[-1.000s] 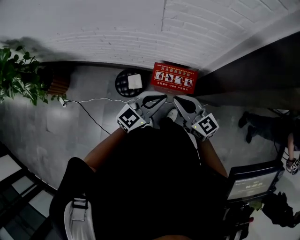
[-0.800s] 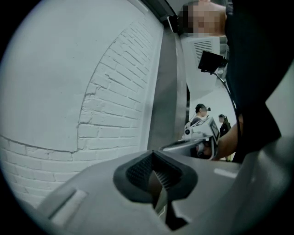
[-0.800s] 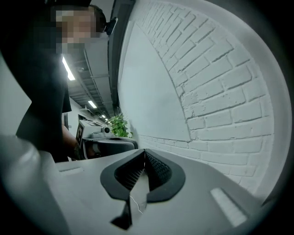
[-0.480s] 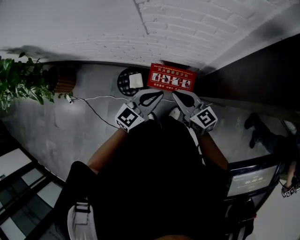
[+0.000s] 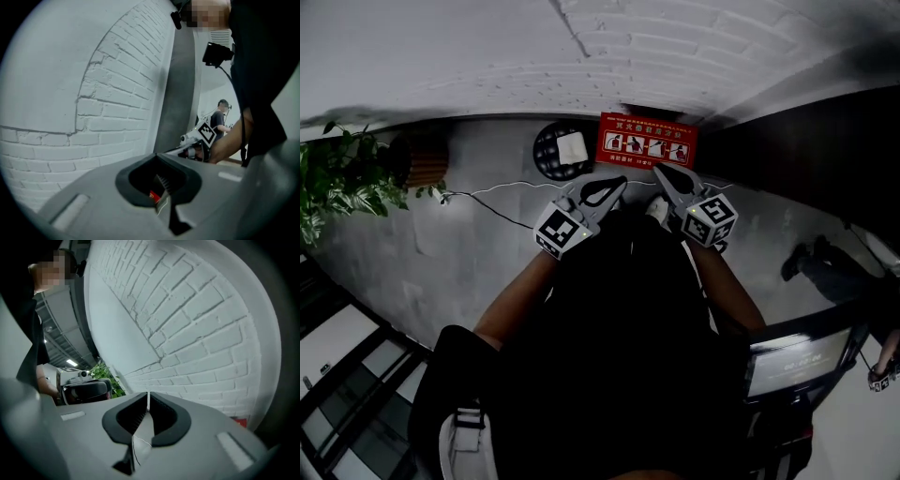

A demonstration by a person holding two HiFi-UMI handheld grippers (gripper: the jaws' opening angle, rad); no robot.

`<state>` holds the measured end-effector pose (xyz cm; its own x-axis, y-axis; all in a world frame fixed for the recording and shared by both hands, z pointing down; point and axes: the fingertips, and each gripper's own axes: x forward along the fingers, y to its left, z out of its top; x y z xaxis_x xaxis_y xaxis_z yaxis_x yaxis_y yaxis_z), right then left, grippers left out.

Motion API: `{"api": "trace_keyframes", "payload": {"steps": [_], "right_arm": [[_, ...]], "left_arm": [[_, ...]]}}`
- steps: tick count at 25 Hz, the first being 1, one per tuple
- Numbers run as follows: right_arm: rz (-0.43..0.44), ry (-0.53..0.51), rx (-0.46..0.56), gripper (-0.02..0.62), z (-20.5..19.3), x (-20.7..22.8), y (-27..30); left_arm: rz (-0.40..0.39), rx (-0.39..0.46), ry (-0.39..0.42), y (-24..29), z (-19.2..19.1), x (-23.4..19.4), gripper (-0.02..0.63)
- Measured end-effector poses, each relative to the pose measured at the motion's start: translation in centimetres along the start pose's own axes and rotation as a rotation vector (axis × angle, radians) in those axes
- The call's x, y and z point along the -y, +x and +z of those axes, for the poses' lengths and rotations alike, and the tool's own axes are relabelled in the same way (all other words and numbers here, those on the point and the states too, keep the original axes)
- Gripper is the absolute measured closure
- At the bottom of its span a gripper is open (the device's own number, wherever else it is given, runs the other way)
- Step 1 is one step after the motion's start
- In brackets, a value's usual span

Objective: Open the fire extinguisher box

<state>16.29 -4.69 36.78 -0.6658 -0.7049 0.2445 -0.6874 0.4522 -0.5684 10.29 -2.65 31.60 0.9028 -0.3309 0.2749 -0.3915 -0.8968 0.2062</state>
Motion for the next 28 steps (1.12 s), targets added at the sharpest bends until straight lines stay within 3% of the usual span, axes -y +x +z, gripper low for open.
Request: {"api": "trace_keyframes", "payload": {"steps": [5,15,19,28], "right_arm": [[-0.087,0.164,-0.037,0.584,-4.7,4.4,1.6],[-0.337,0.686,-0.016,0.560,-19.2,15.8,0.4],[-0.409,0.903,0.008,0.505,-26.0,18.9,0.2],[-0.462,1.033,0.051,0.448,-32.3,24.2,1.0]], "left_arm": [[-0.011,-0.049,-0.043,0.5,-3.8,-1.9,0.604],[-0.045,-0.141,-0.118,2.3,-10.2,-2.6,0.604],[-0.037,-0.165,-0.138,3.1,-12.0,-3.1,0.604],[-0.037,-0.217,-0.180,3.3,-15.9,-2.1,0.604]]}}
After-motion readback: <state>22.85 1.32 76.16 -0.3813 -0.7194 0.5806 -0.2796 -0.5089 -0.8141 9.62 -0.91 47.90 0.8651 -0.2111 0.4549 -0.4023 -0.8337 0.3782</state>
